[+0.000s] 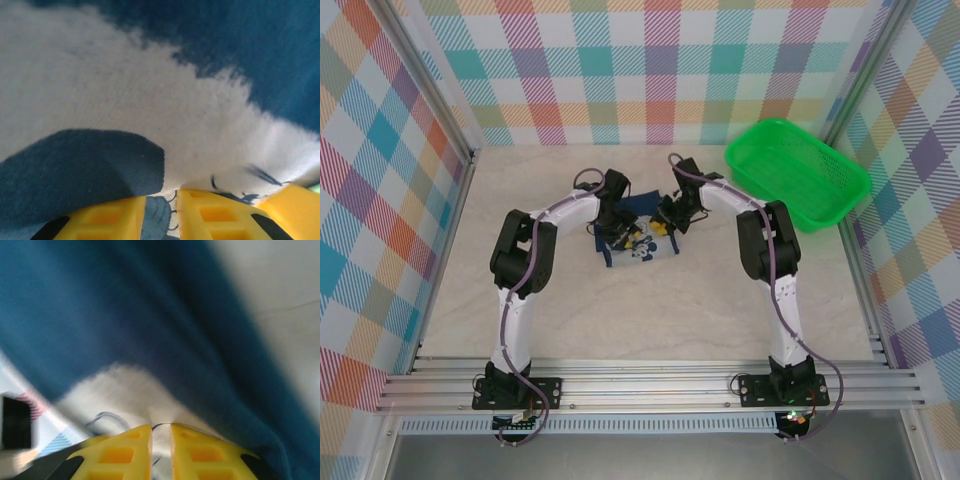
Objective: Fold and stack the t-shirts
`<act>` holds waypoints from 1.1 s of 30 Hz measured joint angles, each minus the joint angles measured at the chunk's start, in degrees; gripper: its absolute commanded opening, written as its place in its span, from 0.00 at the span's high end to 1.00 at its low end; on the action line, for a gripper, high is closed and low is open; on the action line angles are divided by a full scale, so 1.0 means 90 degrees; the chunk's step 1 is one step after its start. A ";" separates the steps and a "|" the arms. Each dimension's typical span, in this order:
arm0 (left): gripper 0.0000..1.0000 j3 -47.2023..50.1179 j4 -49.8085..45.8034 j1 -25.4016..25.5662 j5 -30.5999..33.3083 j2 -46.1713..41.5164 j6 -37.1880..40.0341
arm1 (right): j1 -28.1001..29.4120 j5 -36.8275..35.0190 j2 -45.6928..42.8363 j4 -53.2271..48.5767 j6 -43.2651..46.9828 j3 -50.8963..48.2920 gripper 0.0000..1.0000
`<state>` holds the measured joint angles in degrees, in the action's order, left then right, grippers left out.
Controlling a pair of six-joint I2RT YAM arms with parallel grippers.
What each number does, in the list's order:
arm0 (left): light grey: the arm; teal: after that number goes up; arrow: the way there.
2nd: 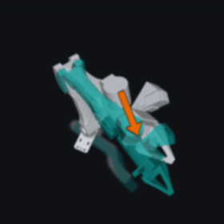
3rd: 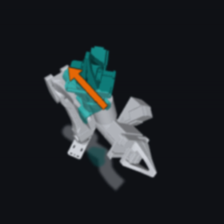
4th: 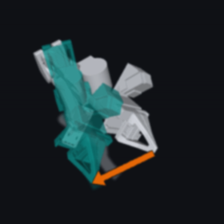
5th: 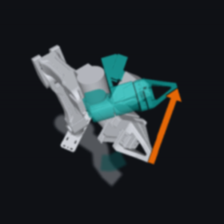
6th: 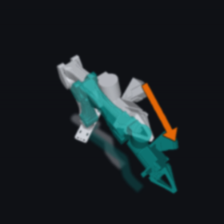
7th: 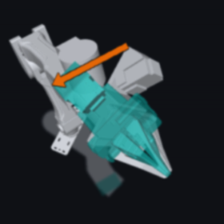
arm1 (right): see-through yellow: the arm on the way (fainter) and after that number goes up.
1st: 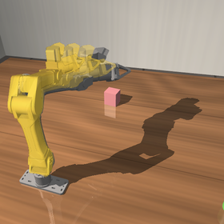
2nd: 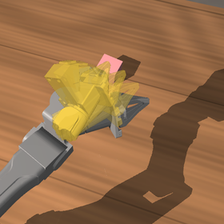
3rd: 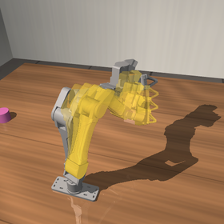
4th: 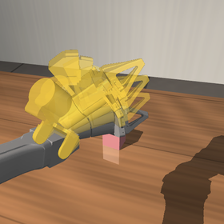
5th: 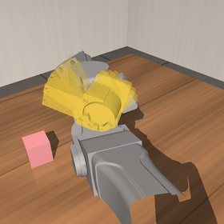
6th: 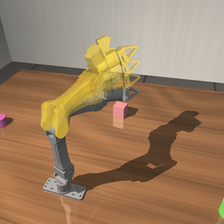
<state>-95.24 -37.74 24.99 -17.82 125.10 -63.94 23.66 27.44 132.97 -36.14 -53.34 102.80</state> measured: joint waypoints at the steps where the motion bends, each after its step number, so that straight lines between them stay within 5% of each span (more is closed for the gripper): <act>1: 0.75 -0.0068 0.0005 -0.0012 0.0114 0.0007 0.0041 | -0.0007 0.0168 0.0051 0.0022 0.0002 0.0007 0.83; 7: 0.73 -0.0192 0.0019 -0.0209 0.0287 0.0100 0.0440 | 0.0039 0.0141 0.0036 0.0070 0.0002 0.0007 0.83; 14: 0.58 -0.0015 -0.0464 -0.0928 0.1032 -0.0284 0.0928 | 0.0510 0.0248 0.0452 0.0189 -0.0520 0.0665 0.81; 20: 0.55 0.0032 -0.1059 -0.1491 0.1846 -0.1270 0.1299 | 0.0942 0.0216 0.0602 0.0612 -0.1161 0.0959 0.68; 27: 0.40 0.2312 -0.0151 -0.0685 0.1598 -0.3509 -0.0306 | 0.0709 -0.0104 -0.0906 0.0685 -0.1010 -0.0228 0.58; 33: 0.37 0.3145 0.0988 0.0311 0.1409 -0.2977 -0.2084 | -0.0143 -0.0163 -0.3089 0.0818 -0.0622 -0.1824 0.57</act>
<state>-66.94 -28.84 27.79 -5.15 98.30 -82.70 22.37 25.98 105.16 -28.77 -58.94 86.39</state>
